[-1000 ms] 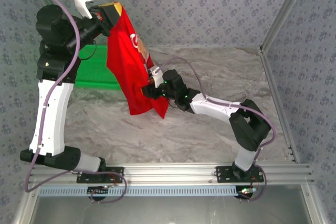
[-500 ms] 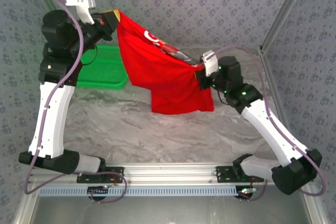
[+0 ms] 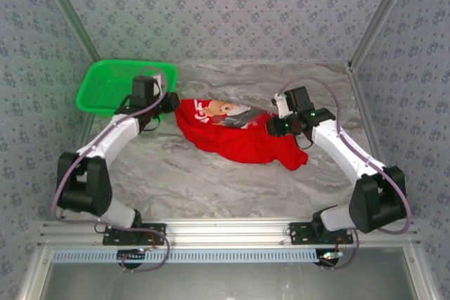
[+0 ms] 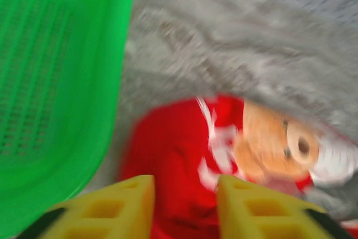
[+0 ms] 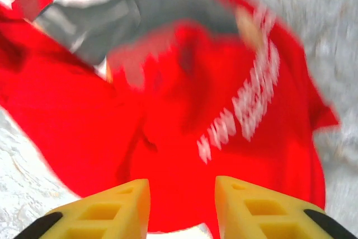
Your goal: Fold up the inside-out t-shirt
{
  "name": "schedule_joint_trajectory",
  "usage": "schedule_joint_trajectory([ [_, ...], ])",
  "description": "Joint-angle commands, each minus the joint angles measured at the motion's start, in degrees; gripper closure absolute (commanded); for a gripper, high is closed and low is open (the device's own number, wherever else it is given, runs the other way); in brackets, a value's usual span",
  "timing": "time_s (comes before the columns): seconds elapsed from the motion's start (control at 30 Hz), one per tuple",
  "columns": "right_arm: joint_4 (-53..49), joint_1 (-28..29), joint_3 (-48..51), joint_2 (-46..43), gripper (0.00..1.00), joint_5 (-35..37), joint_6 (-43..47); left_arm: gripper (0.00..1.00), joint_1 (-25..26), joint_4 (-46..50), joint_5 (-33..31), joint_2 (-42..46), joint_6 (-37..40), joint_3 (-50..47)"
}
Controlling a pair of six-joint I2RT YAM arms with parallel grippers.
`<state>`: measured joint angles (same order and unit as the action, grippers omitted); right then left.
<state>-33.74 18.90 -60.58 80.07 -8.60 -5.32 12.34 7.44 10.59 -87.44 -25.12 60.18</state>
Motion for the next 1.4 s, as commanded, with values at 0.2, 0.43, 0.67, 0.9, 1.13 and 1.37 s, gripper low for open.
schedule_joint_trajectory([
  [0.2,15.4,12.0,-3.6,8.2,0.35,1.2,2.5,0.25,6.2,-7.4,-6.4,10.5,-8.1,-16.1],
  [0.43,13.6,16.4,-19.2,26.8,0.29,5.9,14.0,0.23,13.5,-10.8,-1.7,0.7,-12.6,-15.4],
  [0.67,13.7,14.8,-20.9,33.3,0.35,6.6,15.0,0.27,18.2,-8.6,-3.3,-5.0,-7.2,-10.2],
  [0.9,15.0,12.3,-21.1,33.3,0.75,6.7,13.1,0.52,18.6,-7.5,-5.4,-10.2,-4.2,-7.3],
  [1.13,12.4,9.0,-23.0,27.7,1.0,6.7,12.5,1.0,18.1,-6.8,-4.0,-5.3,-0.8,-6.6],
  [1.37,4.1,4.6,-24.2,13.4,1.0,3.3,12.0,1.0,14.9,-7.5,4.3,13.2,-1.6,-10.8],
])
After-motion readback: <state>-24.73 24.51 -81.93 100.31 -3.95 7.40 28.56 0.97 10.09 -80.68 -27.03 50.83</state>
